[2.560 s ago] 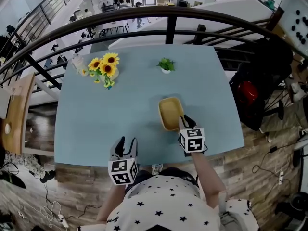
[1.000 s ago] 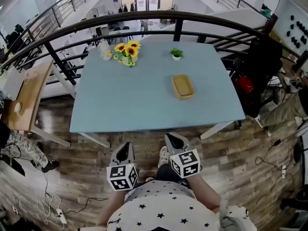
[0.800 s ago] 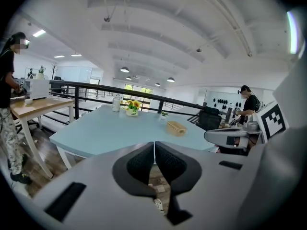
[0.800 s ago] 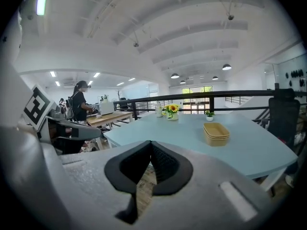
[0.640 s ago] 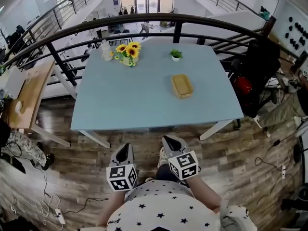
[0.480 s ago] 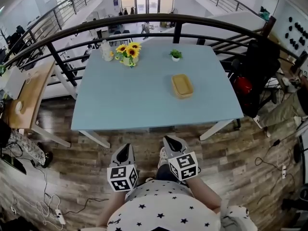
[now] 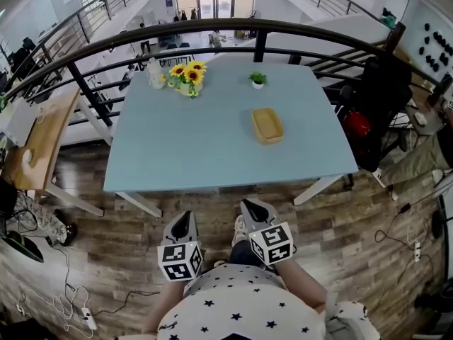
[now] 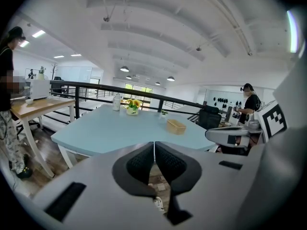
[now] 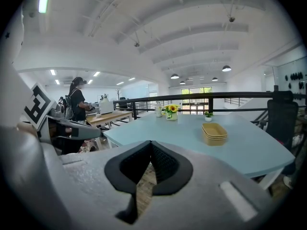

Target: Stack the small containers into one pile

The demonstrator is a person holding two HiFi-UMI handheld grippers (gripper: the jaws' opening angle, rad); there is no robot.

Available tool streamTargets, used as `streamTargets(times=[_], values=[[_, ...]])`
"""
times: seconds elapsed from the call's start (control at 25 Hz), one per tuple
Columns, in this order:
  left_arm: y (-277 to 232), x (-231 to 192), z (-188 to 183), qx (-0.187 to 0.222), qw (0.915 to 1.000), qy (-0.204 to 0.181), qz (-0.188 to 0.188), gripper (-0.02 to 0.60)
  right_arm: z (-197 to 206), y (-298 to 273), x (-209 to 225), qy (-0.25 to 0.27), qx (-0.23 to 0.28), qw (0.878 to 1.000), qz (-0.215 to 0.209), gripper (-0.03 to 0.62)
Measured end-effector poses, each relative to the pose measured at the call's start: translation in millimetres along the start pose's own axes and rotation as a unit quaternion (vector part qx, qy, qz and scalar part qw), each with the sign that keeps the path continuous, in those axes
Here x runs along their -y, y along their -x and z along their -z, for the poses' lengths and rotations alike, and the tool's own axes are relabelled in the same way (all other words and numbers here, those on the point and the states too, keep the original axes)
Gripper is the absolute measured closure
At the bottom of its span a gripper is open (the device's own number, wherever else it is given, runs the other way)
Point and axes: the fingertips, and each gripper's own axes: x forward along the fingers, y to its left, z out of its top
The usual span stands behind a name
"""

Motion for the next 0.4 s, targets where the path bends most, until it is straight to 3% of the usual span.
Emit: streamTargets(times=[0.4], values=[[-8, 7, 0, -0.003, 1.0000, 0.002, -0.001, 0.571, 0, -3, 12, -0.005, -0.003, 1.000, -0.007, 0.588]])
